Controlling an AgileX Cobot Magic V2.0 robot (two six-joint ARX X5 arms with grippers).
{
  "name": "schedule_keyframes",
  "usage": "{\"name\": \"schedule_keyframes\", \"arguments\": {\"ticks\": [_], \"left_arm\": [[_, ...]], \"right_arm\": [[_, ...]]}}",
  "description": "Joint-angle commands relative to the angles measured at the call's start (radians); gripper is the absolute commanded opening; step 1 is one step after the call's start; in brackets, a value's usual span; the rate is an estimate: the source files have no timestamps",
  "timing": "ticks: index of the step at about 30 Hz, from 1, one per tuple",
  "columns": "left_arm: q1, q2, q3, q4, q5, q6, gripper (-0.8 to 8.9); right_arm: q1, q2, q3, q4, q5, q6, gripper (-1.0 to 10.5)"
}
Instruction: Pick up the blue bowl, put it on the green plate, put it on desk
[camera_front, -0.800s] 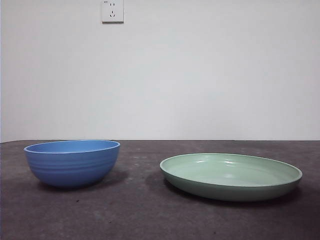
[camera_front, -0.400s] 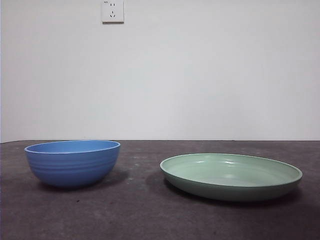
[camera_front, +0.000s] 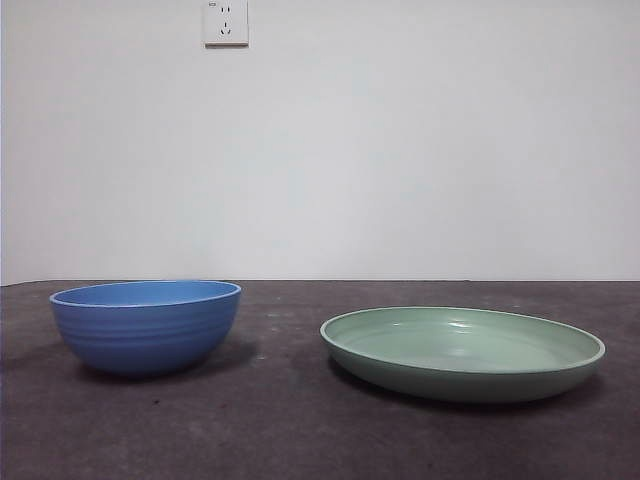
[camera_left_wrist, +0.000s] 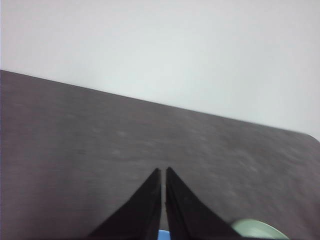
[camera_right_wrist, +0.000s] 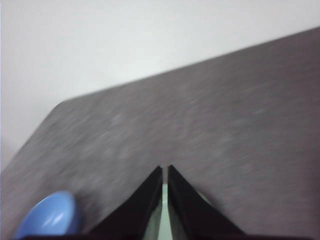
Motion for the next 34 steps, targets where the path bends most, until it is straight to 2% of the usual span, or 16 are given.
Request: {"name": "schedule_keyframes", "arguments": {"ticks": [1, 7, 10, 13, 17, 24, 26, 30, 32, 34], "left_arm": [[-0.018, 0.056, 0.084, -0.031, 0.057, -0.004, 0.16], [-0.06, 0.153, 0.235, -0.201, 0.159, 0.086, 0.19], [-0.078, 0.204, 0.312, -0.348, 0.178, 0.153, 0.27], [-0.097, 0.238, 0.356, -0.436, 0.181, 0.202, 0.28], [-0.125, 0.249, 0.362, -0.448, 0.181, 0.204, 0.29], [-0.156, 0.249, 0.362, -0.448, 0.181, 0.205, 0.39], [-0.159, 0.249, 0.362, -0.448, 0.181, 0.209, 1.12], [-0.161, 0.249, 0.362, -0.447, 0.181, 0.233, 4.33], [-0.161, 0.249, 0.362, -0.445, 0.181, 0.24, 5.18], [-0.161, 0.249, 0.362, -0.439, 0.181, 0.247, 5.24]], "right_arm": [[0.038, 0.067, 0.089, -0.061, -0.056, -0.037, 0.1], [0.102, 0.195, 0.274, -0.275, -0.139, -0.191, 0.1], [0.118, 0.236, 0.344, -0.356, -0.151, -0.252, 0.1], [0.13, 0.255, 0.385, -0.399, -0.204, -0.298, 0.1], [0.135, 0.259, 0.392, -0.415, -0.271, -0.33, 0.1], [0.135, 0.259, 0.392, -0.439, -0.266, -0.348, 0.2], [0.135, 0.259, 0.392, -0.44, -0.261, -0.355, 0.9], [0.135, 0.259, 0.392, -0.441, -0.26, -0.353, 4.3], [0.135, 0.259, 0.392, -0.441, -0.259, -0.352, 5.0], [0.135, 0.259, 0.392, -0.441, -0.259, -0.353, 5.0]]}}
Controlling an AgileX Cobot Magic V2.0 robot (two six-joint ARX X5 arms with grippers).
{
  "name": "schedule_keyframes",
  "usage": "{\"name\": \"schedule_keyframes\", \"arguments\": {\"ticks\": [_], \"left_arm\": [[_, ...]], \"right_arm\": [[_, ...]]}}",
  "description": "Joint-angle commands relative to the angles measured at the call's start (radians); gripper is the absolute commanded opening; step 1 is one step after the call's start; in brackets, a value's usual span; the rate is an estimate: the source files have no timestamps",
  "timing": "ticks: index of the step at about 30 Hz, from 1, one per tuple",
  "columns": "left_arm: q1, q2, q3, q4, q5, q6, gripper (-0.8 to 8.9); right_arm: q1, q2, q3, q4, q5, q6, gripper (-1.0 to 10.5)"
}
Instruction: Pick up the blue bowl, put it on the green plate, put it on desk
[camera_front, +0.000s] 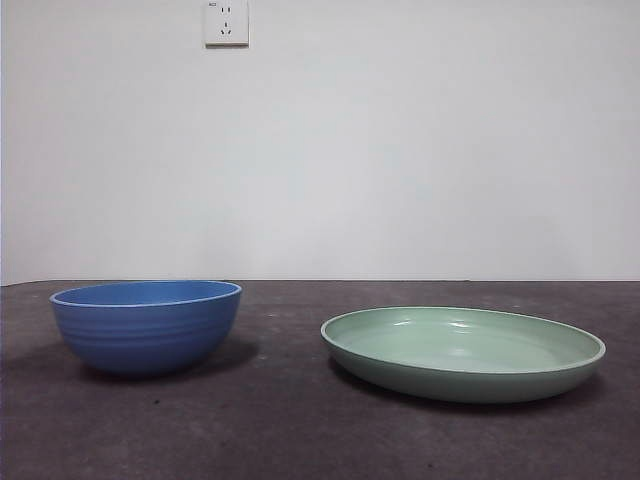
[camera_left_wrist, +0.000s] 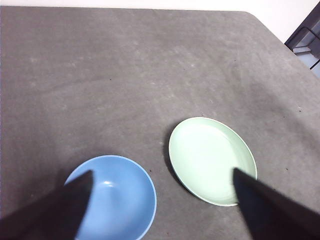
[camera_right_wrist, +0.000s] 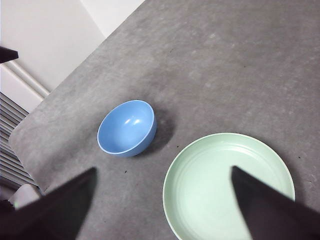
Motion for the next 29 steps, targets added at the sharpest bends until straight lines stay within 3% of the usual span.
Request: {"name": "schedule_keyframes", "arguments": {"ticks": [1, 4, 8, 13, 20, 29], "left_arm": [[-0.004, 0.006, 0.024, 0.014, 0.005, 0.024, 5.24], [-0.004, 0.006, 0.024, 0.014, 0.005, 0.023, 5.24], [-0.004, 0.006, 0.024, 0.011, 0.005, 0.015, 5.23], [0.006, 0.04, 0.024, -0.051, -0.002, -0.049, 5.22], [0.043, 0.186, 0.024, -0.178, -0.002, -0.049, 5.22], [0.099, 0.438, 0.024, -0.134, -0.022, -0.04, 5.22]], "right_arm": [[0.003, 0.009, 0.019, 0.005, 0.001, -0.011, 5.0], [0.003, 0.009, 0.019, 0.005, 0.001, -0.011, 5.0], [0.003, 0.009, 0.019, 0.001, 0.024, -0.003, 6.5], [0.003, 0.008, 0.019, 0.003, 0.023, -0.004, 6.5], [0.003, 0.008, 0.019, 0.003, 0.018, -0.003, 6.5], [0.003, 0.008, 0.019, -0.033, 0.018, -0.003, 6.5]]}}
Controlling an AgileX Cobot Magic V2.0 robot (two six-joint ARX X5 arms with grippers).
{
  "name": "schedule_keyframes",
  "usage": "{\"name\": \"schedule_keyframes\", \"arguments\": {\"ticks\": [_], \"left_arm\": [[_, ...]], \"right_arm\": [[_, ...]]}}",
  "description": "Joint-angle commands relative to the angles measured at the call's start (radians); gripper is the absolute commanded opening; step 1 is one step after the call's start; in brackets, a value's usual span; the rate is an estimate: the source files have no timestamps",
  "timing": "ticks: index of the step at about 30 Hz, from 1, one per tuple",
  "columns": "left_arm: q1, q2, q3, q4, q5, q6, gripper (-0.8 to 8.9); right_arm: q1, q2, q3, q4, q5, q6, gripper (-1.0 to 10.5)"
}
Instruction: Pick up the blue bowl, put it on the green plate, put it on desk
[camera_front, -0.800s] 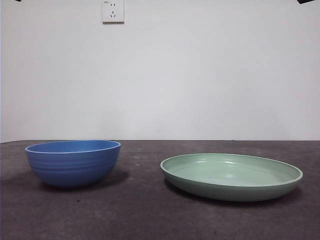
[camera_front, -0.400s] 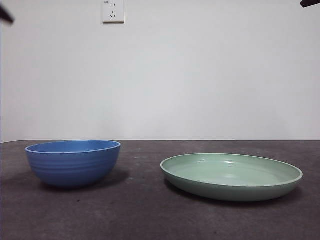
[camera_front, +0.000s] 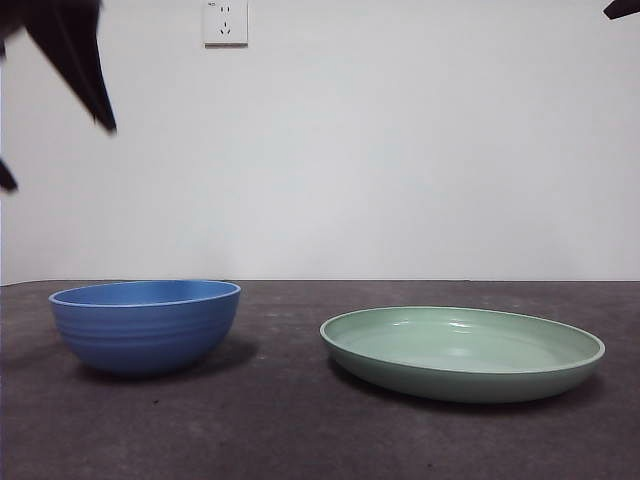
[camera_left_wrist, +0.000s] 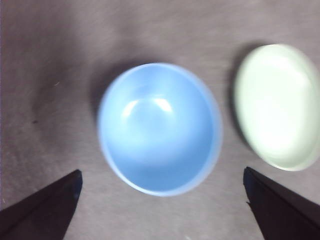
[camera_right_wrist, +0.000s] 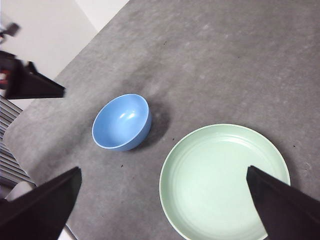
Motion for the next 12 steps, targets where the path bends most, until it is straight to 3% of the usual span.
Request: {"name": "schedule_keyframes", "arguments": {"ticks": [1, 12], "left_arm": [[0.006, 0.086, 0.019, 0.018, -0.002, 0.006, 5.22], [0.007, 0.333, 0.019, 0.106, -0.003, 0.027, 4.91]], "right_arm": [[0.003, 0.008, 0.019, -0.005, -0.003, -0.004, 6.5], [0.002, 0.007, 0.019, -0.024, -0.003, -0.004, 6.5]]}}
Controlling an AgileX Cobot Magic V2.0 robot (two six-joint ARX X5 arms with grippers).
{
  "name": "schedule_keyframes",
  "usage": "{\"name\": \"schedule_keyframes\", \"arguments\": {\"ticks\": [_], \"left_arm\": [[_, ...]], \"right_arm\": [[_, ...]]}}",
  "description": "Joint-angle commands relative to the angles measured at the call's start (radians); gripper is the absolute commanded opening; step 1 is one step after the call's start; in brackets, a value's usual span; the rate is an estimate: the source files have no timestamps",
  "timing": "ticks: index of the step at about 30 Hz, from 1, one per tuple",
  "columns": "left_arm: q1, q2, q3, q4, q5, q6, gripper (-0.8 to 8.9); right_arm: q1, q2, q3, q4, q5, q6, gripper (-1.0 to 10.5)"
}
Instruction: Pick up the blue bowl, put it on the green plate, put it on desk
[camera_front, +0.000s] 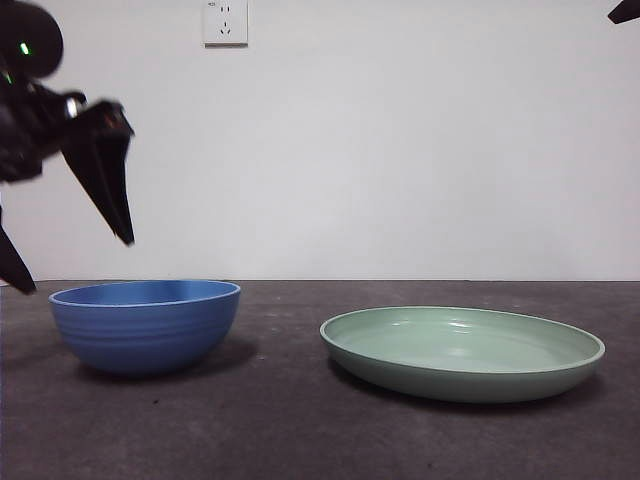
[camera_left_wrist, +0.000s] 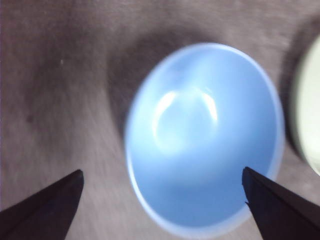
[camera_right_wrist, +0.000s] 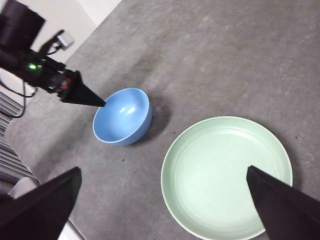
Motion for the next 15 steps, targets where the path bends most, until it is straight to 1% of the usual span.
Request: {"name": "schedule_keyframes", "arguments": {"ticks": [1, 6, 7, 8, 12, 15], "left_arm": [[0.0, 0.057, 0.019, 0.02, -0.002, 0.014, 4.91], [0.0, 0.103, 0.019, 0.043, -0.003, 0.014, 4.89], [0.0, 0.109, 0.019, 0.047, -0.003, 0.014, 4.83], [0.0, 0.113, 0.019, 0.051, -0.003, 0.014, 4.56], [0.001, 0.126, 0.019, 0.056, -0.003, 0.012, 2.81], [0.001, 0.13, 0.019, 0.061, -0.003, 0.012, 1.17]], "right_arm": [[0.002, 0.007, 0.019, 0.001, -0.002, -0.004, 6.5], [0.002, 0.007, 0.019, -0.002, -0.002, -0.004, 6.5], [0.002, 0.007, 0.019, -0.003, -0.002, -0.004, 6.5], [0.002, 0.007, 0.019, -0.003, -0.002, -0.004, 6.5], [0.002, 0.008, 0.019, -0.004, -0.001, -0.004, 6.5], [0.002, 0.008, 0.019, -0.004, -0.001, -0.005, 6.5]]}}
